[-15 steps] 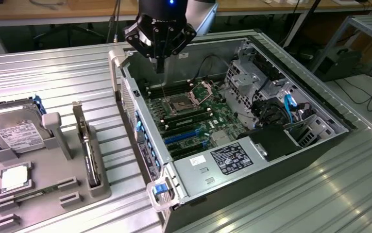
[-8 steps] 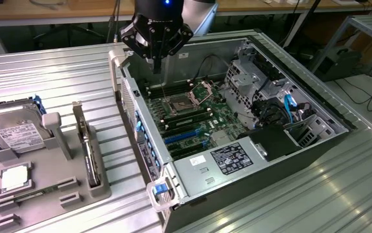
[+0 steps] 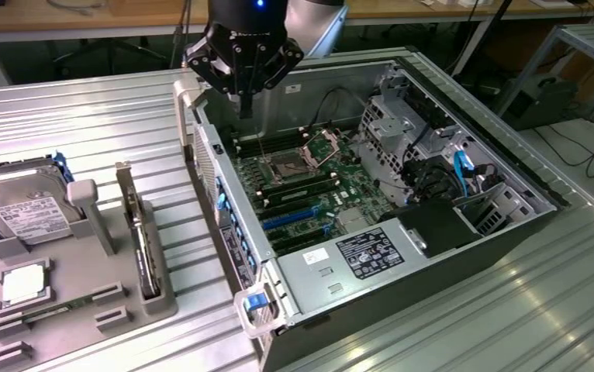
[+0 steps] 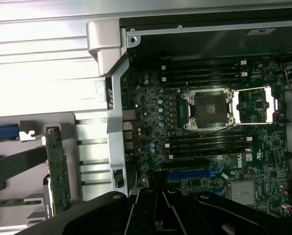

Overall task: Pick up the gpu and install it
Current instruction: 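Reach for the gpu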

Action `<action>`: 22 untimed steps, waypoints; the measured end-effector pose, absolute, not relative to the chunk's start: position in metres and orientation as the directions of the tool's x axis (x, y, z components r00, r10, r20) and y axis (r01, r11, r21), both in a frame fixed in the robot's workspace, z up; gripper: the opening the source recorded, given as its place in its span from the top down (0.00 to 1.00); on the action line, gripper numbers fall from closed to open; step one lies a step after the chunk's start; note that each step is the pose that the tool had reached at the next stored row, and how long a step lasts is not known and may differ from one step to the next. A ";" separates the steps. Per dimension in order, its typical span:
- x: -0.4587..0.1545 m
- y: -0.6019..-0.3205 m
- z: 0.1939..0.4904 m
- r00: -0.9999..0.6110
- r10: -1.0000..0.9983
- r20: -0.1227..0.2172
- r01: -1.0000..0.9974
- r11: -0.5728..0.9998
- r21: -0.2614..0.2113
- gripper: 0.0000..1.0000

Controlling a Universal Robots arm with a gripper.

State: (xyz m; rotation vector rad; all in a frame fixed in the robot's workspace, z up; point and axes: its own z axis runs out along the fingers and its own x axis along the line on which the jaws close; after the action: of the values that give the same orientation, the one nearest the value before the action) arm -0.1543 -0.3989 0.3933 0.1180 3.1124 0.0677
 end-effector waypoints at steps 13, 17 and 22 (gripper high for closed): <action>-0.162 -0.399 0.393 -0.997 0.076 -0.024 0.075 0.996 0.044 0.89; -0.165 -0.399 0.393 -0.997 0.076 -0.025 0.075 0.996 0.044 0.89; -0.169 -0.399 0.393 -0.997 0.076 -0.024 0.075 0.996 0.044 0.89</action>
State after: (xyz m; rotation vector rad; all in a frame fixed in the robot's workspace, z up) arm -0.1686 -0.3989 0.3933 0.1180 3.1125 0.0676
